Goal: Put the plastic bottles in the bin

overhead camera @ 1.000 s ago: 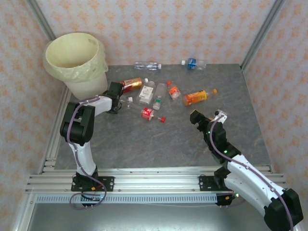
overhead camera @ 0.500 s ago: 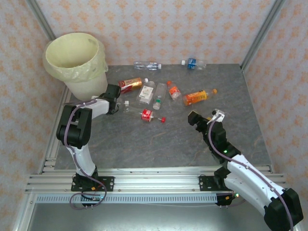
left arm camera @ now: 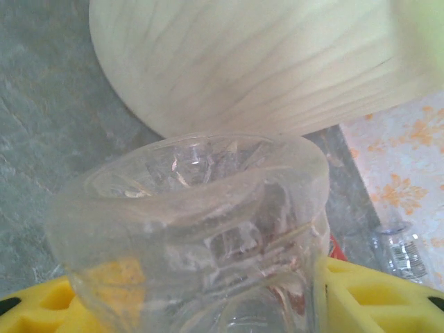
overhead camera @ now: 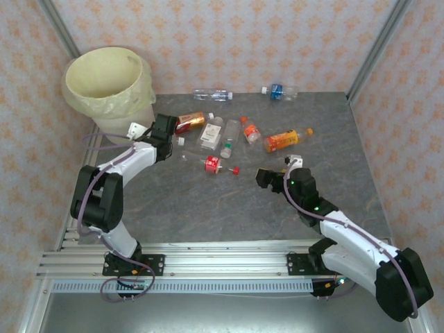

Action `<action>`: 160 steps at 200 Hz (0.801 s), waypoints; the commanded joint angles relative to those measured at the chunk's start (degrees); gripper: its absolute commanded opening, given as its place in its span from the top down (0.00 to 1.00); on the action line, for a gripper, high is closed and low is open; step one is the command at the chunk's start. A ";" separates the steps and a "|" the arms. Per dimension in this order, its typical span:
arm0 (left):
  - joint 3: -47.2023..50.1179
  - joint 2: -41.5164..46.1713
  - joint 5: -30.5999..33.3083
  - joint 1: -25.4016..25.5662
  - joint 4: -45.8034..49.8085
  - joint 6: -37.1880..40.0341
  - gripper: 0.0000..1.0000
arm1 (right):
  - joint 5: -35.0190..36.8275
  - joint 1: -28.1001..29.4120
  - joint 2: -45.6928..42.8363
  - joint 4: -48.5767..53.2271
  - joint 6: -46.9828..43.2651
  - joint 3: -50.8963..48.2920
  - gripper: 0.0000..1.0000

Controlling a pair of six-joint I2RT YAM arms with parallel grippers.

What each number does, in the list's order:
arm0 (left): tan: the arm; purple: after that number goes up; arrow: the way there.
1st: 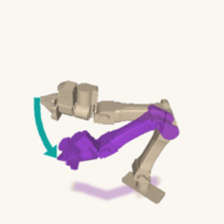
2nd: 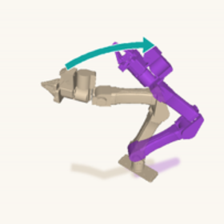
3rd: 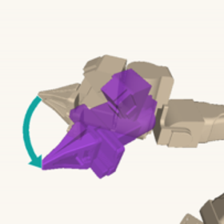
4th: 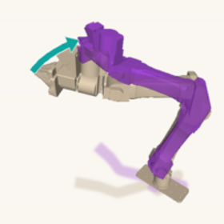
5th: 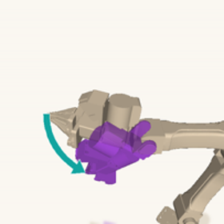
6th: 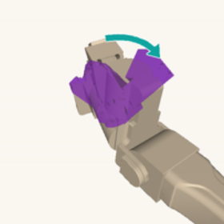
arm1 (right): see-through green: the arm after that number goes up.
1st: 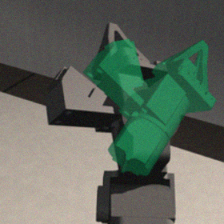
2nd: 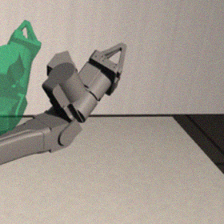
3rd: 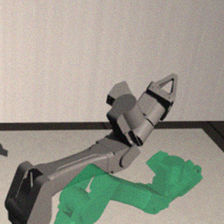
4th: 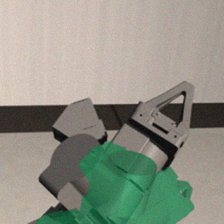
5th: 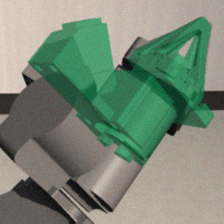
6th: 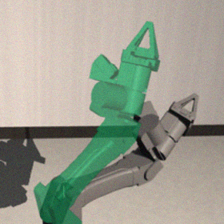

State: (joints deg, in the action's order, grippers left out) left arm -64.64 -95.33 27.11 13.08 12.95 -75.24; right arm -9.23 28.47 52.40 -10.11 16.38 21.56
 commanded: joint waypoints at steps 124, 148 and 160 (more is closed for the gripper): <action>-9.10 12.22 6.08 8.79 9.19 33.12 0.44 | -4.23 0.54 4.73 -5.17 -1.45 5.24 0.01; -10.79 14.56 3.18 8.80 6.64 39.59 0.45 | -3.36 0.54 4.55 -5.66 -0.58 5.18 0.01; -12.22 15.36 2.53 8.80 6.27 42.21 0.45 | -3.14 0.54 4.55 -5.80 -0.14 5.09 0.01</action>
State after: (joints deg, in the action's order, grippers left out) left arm -73.47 -83.00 30.44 21.39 20.27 -41.98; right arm -13.37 28.62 57.17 -13.28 14.96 24.88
